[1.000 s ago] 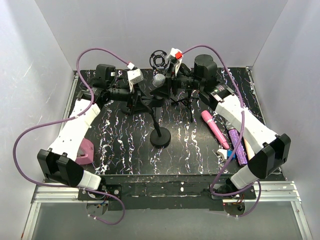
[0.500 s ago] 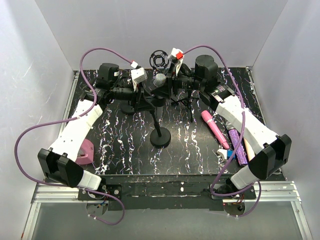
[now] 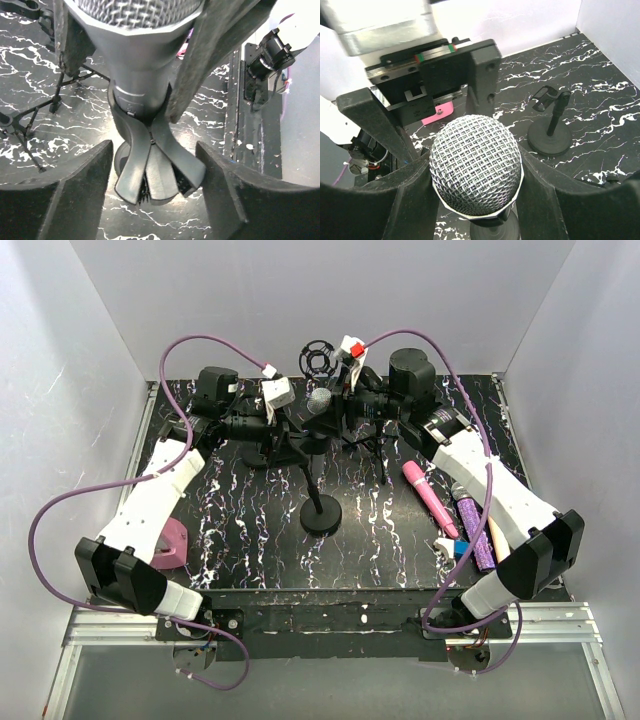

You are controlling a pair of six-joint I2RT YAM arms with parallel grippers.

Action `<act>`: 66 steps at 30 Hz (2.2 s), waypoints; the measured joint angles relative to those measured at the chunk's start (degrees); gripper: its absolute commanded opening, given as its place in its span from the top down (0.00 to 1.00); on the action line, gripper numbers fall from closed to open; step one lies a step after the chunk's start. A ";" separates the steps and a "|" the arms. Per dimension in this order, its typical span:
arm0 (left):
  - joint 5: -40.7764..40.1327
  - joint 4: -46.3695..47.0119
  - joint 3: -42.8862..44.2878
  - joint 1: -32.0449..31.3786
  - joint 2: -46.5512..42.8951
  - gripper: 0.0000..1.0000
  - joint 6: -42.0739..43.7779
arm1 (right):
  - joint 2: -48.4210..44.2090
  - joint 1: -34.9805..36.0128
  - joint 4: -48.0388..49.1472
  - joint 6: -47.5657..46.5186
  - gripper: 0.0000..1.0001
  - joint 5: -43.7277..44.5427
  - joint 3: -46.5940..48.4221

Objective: Remove the microphone from the stand

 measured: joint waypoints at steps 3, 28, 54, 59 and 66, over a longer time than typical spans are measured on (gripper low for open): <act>-1.99 -0.37 -0.04 0.00 0.17 0.19 0.44 | 0.00 -0.02 0.02 0.20 0.99 0.07 0.00; -3.65 -2.03 0.63 -0.90 0.76 1.00 3.26 | 0.07 -1.42 0.70 3.21 0.99 1.77 18.23; -4.15 9.38 6.36 -1.77 3.23 0.10 -13.86 | -23.10 -23.93 -25.09 -18.21 0.99 11.78 -29.92; -5.11 9.62 6.71 -1.77 3.21 0.10 -14.56 | -18.73 -23.98 -24.46 -20.39 0.99 11.43 -30.75; -7.72 7.80 6.73 -1.77 2.05 0.09 -13.77 | -8.44 -23.98 -21.49 -23.32 0.99 12.72 -30.80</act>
